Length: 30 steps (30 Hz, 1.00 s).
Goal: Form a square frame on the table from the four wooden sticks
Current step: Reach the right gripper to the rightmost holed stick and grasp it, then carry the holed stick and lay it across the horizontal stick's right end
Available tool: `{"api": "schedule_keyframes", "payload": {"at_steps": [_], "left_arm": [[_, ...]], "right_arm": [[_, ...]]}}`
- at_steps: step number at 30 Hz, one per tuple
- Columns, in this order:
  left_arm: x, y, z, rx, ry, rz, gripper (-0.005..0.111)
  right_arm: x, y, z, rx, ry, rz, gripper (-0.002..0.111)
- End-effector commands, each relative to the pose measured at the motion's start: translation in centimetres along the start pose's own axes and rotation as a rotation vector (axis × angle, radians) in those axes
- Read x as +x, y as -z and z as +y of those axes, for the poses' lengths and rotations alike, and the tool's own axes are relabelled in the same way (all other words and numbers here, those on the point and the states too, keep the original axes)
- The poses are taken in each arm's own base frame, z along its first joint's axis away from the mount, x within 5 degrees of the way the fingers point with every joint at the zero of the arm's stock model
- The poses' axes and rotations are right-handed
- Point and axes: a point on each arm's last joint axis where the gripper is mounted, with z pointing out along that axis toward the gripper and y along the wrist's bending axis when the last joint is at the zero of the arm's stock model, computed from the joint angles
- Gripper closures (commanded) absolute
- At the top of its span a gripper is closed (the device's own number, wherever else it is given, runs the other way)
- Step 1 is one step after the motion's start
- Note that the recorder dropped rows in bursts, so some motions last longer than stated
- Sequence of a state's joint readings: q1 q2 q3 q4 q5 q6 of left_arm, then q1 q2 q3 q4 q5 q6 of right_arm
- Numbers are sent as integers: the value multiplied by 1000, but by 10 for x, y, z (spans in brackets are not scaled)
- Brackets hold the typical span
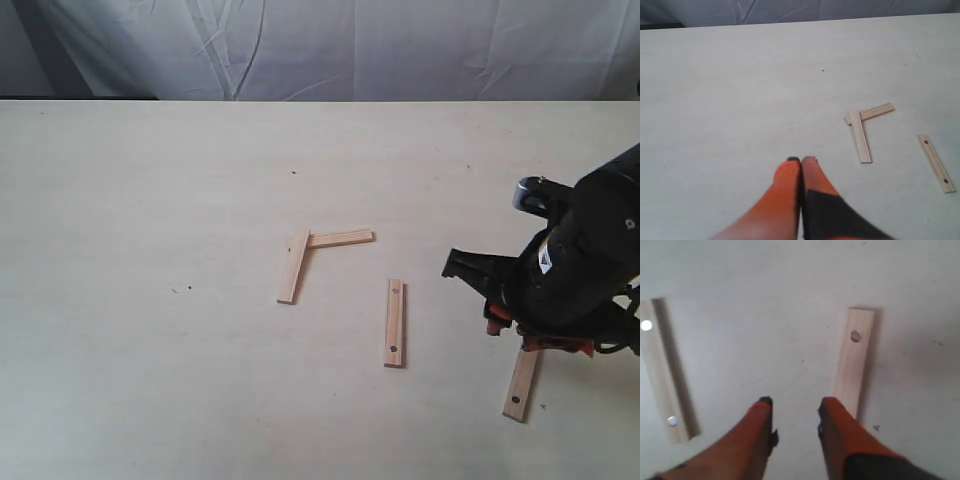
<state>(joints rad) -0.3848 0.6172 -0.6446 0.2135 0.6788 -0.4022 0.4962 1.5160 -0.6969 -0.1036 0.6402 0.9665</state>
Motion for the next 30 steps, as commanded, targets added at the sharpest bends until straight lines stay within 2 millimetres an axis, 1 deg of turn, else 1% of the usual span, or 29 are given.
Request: {"api": "schedule_keyframes", "payload": {"at_steps": [1, 5, 10, 14, 16, 17, 18, 20, 22, 23, 27, 30], "left_arm": [[-1, 1, 1, 0, -1, -17, 107], [-1, 1, 1, 0, -1, -17, 107], [-1, 1, 1, 0, -1, -17, 107], [-1, 1, 1, -1, -4, -17, 107], [-1, 1, 1, -1, -4, -17, 107], [-1, 1, 1, -1, -4, -17, 107], [-1, 1, 1, -1, -4, -17, 107], [-1, 1, 1, -1, -4, -17, 107], [-1, 1, 1, -1, -4, -17, 107], [-1, 1, 1, -1, -4, -17, 107], [-1, 1, 1, -1, -4, -17, 107], [-1, 1, 1, -1, -4, -17, 107]], "right_arm": [[0, -13, -2, 84, -19, 22, 61], [-1, -27, -4, 139, -47, 30, 61], [0, -44, -2, 153, -40, 50, 61], [2, -55, -3, 191, -36, 78, 61], [2, -57, -3, 193, -35, 81, 61], [2, -57, -3, 193, -26, 82, 63], [2, -57, -3, 193, -21, 82, 69], [2, -57, -3, 193, -20, 82, 85], [2, -57, -3, 192, -10, 83, 105], [2, -57, -3, 192, -9, 84, 108], [-5, -49, 2, 193, 22, 66, 108], [-20, -33, 16, 155, 86, 17, 108]]}}
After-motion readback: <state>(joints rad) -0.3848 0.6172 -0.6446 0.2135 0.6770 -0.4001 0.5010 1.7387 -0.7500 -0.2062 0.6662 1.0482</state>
